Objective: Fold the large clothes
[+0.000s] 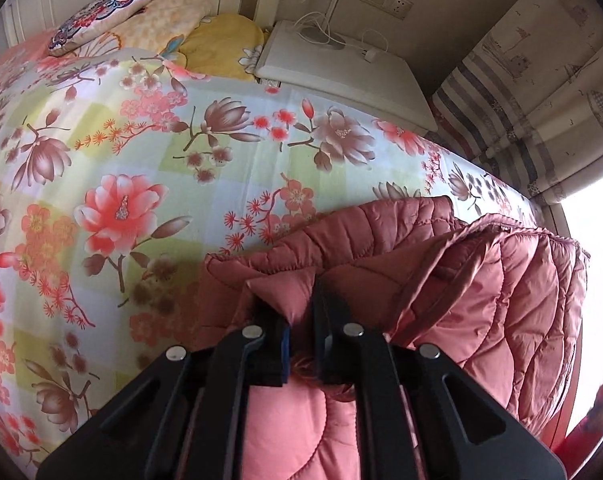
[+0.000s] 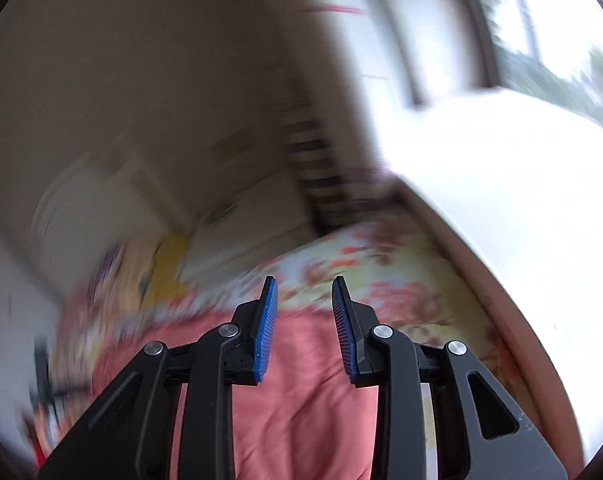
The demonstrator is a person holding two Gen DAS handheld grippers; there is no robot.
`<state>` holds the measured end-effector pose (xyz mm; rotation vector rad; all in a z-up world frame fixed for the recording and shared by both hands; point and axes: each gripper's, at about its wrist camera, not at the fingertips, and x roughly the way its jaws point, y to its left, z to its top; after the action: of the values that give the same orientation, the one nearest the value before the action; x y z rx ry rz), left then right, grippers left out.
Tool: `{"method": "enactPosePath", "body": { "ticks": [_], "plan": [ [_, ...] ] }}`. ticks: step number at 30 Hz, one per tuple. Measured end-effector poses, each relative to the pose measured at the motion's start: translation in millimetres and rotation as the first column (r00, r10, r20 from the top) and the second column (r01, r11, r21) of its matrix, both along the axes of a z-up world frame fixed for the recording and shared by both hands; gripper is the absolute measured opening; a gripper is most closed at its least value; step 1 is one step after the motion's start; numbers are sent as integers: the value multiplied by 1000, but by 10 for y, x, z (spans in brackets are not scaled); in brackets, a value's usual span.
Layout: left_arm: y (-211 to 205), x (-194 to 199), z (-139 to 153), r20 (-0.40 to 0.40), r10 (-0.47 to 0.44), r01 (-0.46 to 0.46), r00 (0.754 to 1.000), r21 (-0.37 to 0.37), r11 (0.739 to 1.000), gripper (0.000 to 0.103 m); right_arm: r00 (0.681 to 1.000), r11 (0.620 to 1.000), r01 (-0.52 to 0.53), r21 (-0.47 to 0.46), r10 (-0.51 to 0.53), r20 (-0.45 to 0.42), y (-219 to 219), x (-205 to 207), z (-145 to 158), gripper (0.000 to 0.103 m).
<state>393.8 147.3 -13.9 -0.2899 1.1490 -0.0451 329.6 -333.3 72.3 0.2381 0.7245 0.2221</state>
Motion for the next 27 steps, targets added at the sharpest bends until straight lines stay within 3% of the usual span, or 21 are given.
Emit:
{"method": "enactPosePath", "body": {
  "ticks": [2,4,7,8,11,12,16,17,18,19,24,27],
  "plan": [
    [0,-4,0,4,4,-4,1000,-2,1000,10,979,975,-205,-86,202,-38,631,-150,-57,42],
    [7,-10,-4,9,8,-7,1000,-9,1000,10,946,930,-324,-172,314,-82,1157,-143,-225,43],
    [29,-25,-6,14,15,-14,1000,-25,1000,11,953,892,-300,-338,264,-150,1587,183,-578,43],
    [29,-42,3,16,14,-13,1000,-23,1000,11,948,878,-302,-371,235,-216,1695,412,-802,43],
    [47,-84,52,25,7,-6,1000,-38,999,17,907,889,-329,-318,204,-369,1752,809,-1355,43],
    [60,-117,93,29,3,-2,1000,-38,999,18,904,891,-338,-304,217,-369,1762,869,-1443,43],
    [108,-235,220,34,-4,4,999,-1,1000,30,898,890,-343,-301,216,-383,1788,897,-1410,44],
    [127,-281,259,41,1,-2,999,21,1000,40,899,887,-345,-308,218,-380,1792,882,-1416,44],
    [159,-355,321,53,21,-25,998,74,997,62,899,887,-345,-307,217,-381,1786,883,-1429,44],
    [195,-437,387,75,46,-56,996,136,989,73,898,887,-345,-306,217,-382,1793,903,-1433,44],
    [237,-745,675,153,72,-110,986,255,961,71,896,884,-346,-315,213,-389,1835,941,-1446,45],
    [-120,-779,741,164,-14,-39,986,314,949,72,895,883,-345,-317,209,-393,1837,953,-1452,45]
  ]
}}
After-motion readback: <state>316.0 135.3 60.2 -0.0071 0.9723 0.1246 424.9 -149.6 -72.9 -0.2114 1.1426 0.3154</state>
